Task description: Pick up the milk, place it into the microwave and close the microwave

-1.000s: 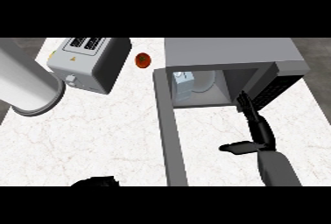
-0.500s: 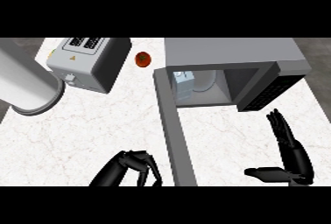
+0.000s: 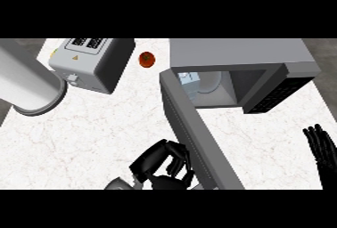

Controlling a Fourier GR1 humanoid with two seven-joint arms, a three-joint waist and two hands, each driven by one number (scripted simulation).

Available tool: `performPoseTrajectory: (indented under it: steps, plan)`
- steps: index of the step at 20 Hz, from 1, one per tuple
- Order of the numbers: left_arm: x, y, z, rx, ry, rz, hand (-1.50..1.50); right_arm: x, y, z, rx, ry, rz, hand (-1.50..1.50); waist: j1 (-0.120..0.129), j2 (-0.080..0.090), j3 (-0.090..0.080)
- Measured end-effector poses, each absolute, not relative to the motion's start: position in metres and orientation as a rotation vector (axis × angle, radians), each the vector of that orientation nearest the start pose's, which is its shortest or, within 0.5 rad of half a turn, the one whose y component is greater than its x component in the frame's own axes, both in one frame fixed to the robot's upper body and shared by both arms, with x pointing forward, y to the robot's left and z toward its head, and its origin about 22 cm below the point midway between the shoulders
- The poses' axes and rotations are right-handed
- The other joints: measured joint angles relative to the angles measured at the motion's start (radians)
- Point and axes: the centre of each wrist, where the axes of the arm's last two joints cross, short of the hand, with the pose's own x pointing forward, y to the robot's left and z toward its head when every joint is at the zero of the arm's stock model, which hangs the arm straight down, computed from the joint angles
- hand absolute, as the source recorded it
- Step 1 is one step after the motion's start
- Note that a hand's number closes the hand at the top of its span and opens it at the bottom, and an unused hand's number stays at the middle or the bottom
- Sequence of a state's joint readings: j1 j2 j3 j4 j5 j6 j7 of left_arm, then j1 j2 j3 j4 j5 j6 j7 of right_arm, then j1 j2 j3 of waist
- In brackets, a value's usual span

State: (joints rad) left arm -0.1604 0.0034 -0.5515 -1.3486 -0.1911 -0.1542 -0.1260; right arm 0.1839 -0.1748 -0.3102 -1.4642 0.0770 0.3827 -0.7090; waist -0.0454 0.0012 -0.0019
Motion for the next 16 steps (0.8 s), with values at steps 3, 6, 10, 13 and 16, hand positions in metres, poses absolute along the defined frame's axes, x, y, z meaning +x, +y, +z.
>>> performPoseTrajectory:
  steps: [3,6,10,13,16]
  plan:
    - [0.236,0.069,-0.038,-0.458,-1.53,-0.847,1.5,0.167,-0.367,-0.023,-0.079,-1.983,0.219,-1.5,-0.011,0.003,0.0]
    - [0.239,0.051,-0.042,-0.459,-1.525,-0.866,1.5,0.17,-0.371,-0.011,-0.048,-2.009,0.217,-1.5,-0.024,0.006,-0.001]
    - [0.236,0.036,-0.049,-0.386,-1.531,-0.849,1.5,0.172,-0.378,0.008,-0.025,-2.057,0.23,-1.5,-0.048,0.009,-0.001]
    - [0.235,0.029,-0.048,-0.336,-1.543,-0.812,1.5,0.179,-0.378,0.024,-0.02,-2.103,0.259,-1.5,-0.07,0.012,-0.002]
    - [0.24,0.024,-0.044,-0.289,-1.56,-0.769,1.5,0.185,-0.374,0.034,0.032,-2.126,0.274,-1.5,-0.089,0.017,-0.003]
